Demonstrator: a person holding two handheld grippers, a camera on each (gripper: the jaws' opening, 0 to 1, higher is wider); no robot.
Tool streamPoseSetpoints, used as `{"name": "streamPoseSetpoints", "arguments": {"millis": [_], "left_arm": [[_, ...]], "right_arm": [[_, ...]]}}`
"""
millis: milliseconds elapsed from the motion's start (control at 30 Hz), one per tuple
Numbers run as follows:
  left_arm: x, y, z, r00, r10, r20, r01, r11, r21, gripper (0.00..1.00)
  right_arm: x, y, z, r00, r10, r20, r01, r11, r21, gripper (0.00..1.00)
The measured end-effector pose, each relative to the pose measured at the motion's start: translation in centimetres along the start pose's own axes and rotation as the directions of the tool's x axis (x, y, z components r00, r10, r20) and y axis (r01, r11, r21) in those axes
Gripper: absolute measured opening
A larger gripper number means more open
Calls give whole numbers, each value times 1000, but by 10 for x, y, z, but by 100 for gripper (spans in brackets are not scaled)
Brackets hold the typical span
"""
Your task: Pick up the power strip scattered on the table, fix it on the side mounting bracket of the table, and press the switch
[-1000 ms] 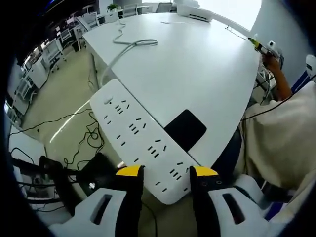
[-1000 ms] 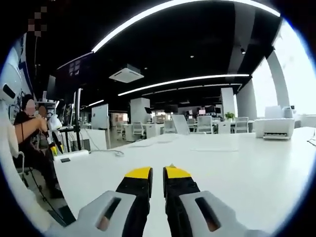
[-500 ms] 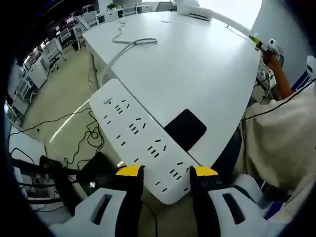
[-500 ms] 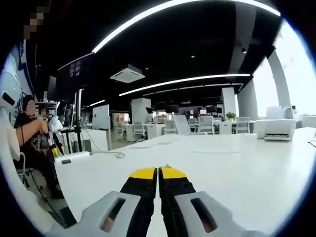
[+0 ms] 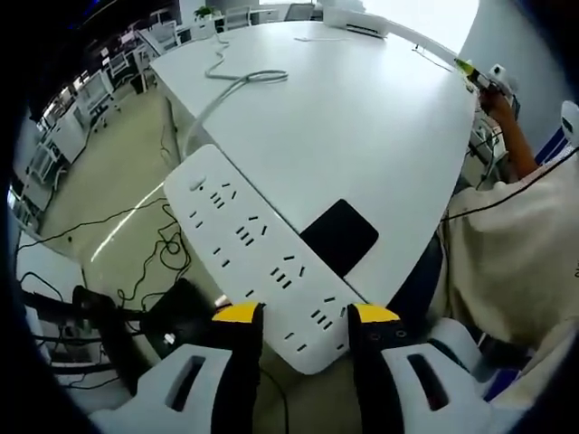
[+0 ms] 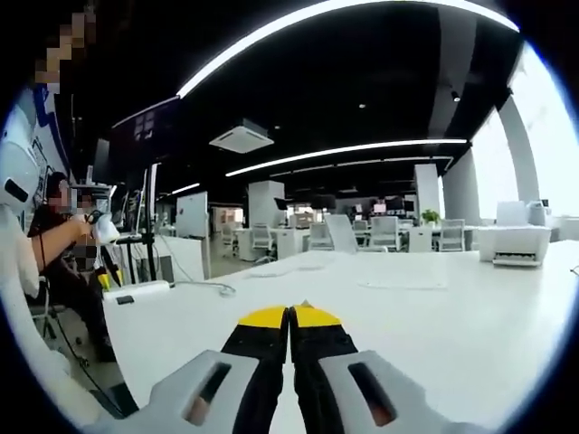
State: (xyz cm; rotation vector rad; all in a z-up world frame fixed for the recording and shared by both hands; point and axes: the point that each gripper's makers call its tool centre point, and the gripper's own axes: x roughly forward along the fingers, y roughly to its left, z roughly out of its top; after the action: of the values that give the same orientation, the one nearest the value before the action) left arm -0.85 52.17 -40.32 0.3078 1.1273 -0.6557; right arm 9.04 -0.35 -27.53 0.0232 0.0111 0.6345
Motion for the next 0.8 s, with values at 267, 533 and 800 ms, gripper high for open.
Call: {"name": "streamPoseSetpoints", "arguments": {"millis": [267, 533, 800], "left_arm": [[0, 2, 0, 1000, 0, -2, 0, 1000, -1, 42], [0, 2, 0, 1000, -3, -6, 3, 1000, 3, 42], [0, 3, -1, 1000, -6, 10, 6, 1000, 5, 42]], "right_arm": [[15, 7, 7, 999, 39, -3, -38, 999, 23, 0], [25, 15, 19, 998, 68, -1, -68, 997, 44, 0], [37, 18, 34, 996, 83, 13, -83, 996, 20, 0]]}}
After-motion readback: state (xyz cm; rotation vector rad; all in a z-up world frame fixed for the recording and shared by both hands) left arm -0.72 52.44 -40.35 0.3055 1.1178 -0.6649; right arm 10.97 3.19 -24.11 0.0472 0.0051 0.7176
